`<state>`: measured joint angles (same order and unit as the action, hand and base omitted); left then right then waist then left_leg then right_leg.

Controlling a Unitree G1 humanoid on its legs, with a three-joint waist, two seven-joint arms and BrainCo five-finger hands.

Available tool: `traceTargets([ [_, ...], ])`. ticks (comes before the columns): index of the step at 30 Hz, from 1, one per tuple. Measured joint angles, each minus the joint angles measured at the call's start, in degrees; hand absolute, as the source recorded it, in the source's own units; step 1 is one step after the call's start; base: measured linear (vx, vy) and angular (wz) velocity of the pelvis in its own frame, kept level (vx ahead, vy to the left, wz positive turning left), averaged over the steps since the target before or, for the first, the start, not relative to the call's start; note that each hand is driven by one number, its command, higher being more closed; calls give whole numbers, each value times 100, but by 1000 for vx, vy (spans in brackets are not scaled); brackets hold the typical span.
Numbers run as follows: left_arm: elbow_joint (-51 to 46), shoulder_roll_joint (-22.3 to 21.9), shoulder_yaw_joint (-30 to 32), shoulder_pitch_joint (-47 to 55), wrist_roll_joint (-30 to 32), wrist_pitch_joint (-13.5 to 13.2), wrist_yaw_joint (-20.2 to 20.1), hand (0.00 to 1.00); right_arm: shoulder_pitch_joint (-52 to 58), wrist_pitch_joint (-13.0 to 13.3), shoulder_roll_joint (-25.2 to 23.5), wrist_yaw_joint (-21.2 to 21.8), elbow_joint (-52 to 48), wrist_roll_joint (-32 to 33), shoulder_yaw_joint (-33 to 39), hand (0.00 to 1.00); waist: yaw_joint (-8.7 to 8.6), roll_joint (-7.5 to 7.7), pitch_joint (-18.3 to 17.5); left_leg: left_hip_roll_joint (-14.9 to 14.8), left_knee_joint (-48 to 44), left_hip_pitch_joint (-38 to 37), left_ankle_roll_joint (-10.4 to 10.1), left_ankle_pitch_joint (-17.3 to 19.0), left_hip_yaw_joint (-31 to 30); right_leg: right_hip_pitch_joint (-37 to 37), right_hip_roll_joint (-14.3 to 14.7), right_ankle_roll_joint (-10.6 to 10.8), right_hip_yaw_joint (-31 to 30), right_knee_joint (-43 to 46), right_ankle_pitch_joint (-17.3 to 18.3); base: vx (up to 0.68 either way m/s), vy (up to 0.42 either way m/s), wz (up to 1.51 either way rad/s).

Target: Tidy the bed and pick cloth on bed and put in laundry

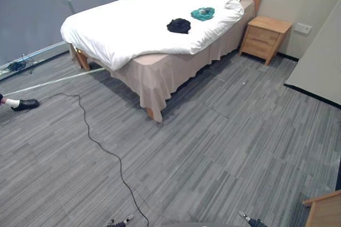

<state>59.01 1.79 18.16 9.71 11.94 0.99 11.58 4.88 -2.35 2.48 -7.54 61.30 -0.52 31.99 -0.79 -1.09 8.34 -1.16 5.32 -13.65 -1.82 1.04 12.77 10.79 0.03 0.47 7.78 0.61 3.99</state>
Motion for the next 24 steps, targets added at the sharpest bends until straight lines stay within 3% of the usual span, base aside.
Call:
traceTargets([
  [22, 1, 15, -33, -16, -31, 0, 1, 0, -48, -26, -38, -3, 4, -21, -118, 0, 7, 24, 2, -114, 3, 167, -5, 9, 276, -136, 147, -55, -277, -285, -139, -16, -25, -6],
  [24, 4, 15, -46, -82, -75, 0, 0, 0, -83, -25, -44, -3, 3, -22, -108, 0, 28, 15, 7, -154, 1, 263, -45, 93, 352, -436, 169, -31, -315, 79, 58, 4, -49, -23],
])
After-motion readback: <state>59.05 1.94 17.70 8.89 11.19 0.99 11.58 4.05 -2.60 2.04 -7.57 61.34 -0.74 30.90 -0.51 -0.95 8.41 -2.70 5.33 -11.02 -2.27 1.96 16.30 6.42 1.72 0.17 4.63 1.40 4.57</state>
